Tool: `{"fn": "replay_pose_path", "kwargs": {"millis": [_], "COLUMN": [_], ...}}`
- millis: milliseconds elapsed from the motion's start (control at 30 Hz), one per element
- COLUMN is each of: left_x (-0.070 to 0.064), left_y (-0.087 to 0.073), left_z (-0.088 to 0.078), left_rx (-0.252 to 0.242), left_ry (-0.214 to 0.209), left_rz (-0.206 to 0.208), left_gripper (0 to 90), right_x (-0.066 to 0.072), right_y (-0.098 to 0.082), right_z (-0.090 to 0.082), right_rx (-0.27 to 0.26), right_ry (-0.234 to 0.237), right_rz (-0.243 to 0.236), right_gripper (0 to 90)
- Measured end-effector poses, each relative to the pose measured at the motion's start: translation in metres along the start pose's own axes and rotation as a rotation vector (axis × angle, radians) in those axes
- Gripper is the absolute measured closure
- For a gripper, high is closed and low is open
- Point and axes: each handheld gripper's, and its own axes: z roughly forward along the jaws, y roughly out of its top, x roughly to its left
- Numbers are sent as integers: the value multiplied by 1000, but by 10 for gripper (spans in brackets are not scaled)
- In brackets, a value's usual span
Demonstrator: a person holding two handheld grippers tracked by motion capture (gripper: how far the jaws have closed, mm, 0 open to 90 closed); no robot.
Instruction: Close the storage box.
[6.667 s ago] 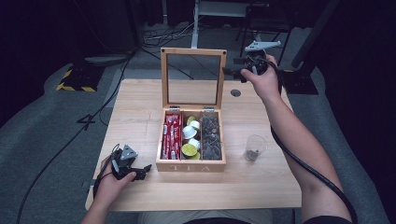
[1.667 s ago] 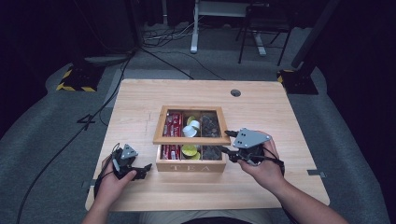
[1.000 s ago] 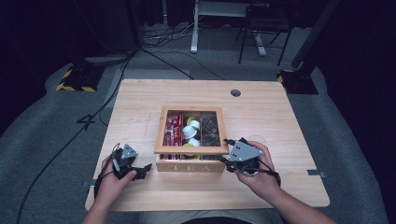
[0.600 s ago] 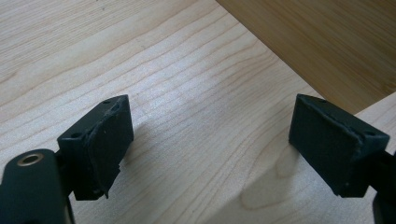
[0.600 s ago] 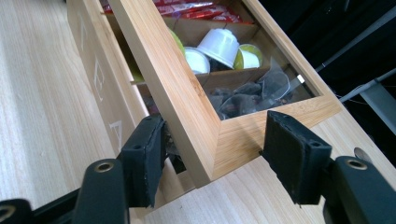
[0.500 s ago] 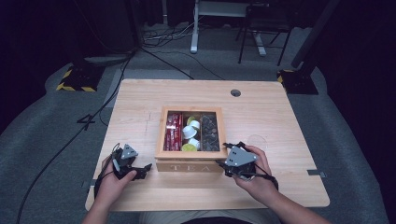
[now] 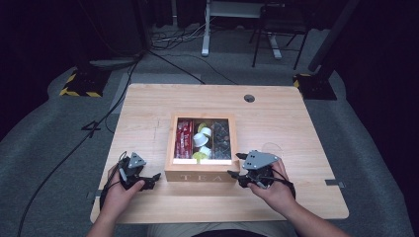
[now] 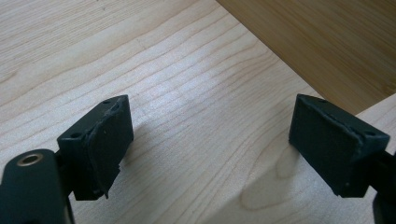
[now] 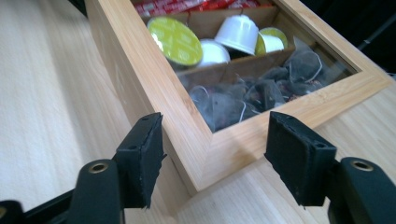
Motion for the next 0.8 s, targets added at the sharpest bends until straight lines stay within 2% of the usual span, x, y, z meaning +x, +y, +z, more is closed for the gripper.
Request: {"fn": "replay_pose_path", "kwargs": {"millis": [100,167,233,267,333,367,400,433,533,567,600,667,733,767,800], "left_x": [0,0,1,1,1,2,2,2,2,2,2,3,3,3,3], "left_y": [0,0,-1,-1,-2,-3,-3,-3,-4,-4,-4,-4,-4,-4,-4], "left_z": [0,0,-1,-1,-2,-3,-3,-3,-4,-4,-4,-4,-4,-4,-4], "left_rx": [-2,0,1,1,-1,0,0,0,3,4,4,0,1,1,1], "left_ry": [-2,-1,-4,-4,-8,-9,-9,-7,-8,-10,-10,-11,-12,-12,-12], "left_rz": [-2,-2,-1,-1,2,4,4,6,6,7,7,8,7,7,7], "left_gripper": [142,142,144,144,144,145,144,144,144,144,144,144,144,144,144], "right_x": [-5,-6,-13,-13,-19,-26,-26,-33,-41,-50,-50,-63,-67,-75,-78], "right_y": [4,5,8,8,10,12,12,12,11,7,7,-2,-6,-15,-19], "right_z": [-5,-6,-12,-12,-17,-24,-24,-32,-40,-49,-49,-63,-68,-79,-82], "right_rx": [-26,-38,-69,-69,-91,-107,-107,-125,-137,-153,-153,-156,-154,-154,-150], "right_ry": [43,54,96,96,125,142,142,153,145,137,137,105,93,54,44], "right_rz": [45,57,94,94,121,150,150,168,187,213,213,232,244,269,276], "right_gripper": [342,335,314,314,297,276,276,259,243,225,225,204,202,201,197]}}
